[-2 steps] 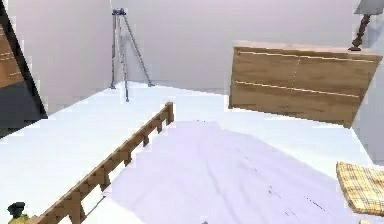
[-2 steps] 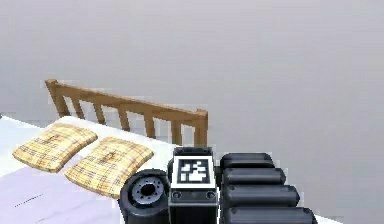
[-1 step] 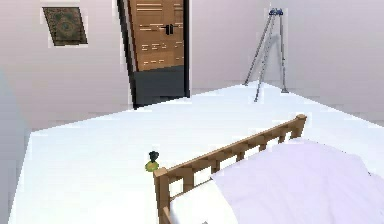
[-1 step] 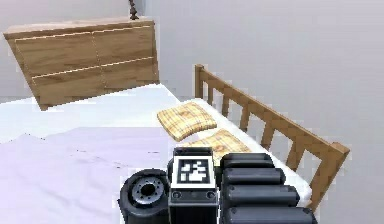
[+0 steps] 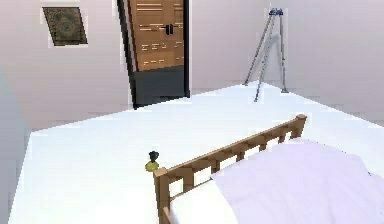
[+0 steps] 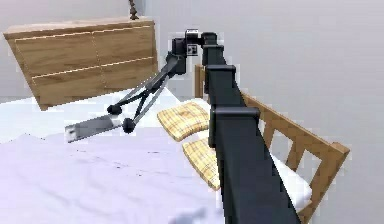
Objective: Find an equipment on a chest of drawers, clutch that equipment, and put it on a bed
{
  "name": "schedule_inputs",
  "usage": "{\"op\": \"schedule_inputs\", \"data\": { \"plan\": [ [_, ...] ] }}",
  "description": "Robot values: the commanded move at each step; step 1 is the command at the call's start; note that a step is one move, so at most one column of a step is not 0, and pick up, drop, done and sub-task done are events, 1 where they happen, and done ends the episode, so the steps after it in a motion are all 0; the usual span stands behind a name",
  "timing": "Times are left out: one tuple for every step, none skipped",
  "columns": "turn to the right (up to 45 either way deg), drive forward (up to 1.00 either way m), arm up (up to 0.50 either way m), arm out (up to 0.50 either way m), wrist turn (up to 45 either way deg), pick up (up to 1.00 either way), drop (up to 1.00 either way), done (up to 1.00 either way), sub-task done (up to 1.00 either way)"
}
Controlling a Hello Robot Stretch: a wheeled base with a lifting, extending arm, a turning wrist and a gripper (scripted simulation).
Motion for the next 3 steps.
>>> {"op": "schedule_inputs", "data": {
  "plan": [
    [0.0,0.00,0.00,0.00,39.0,0.00,0.00,0.00,0.00],
    [0.0,0.00,-0.40,0.00,0.0,0.00,0.00,0.00,0.00],
    [0.0,0.00,-0.32,0.00,0.0,0.00,0.00,0.00,0.00]
  ]
}}
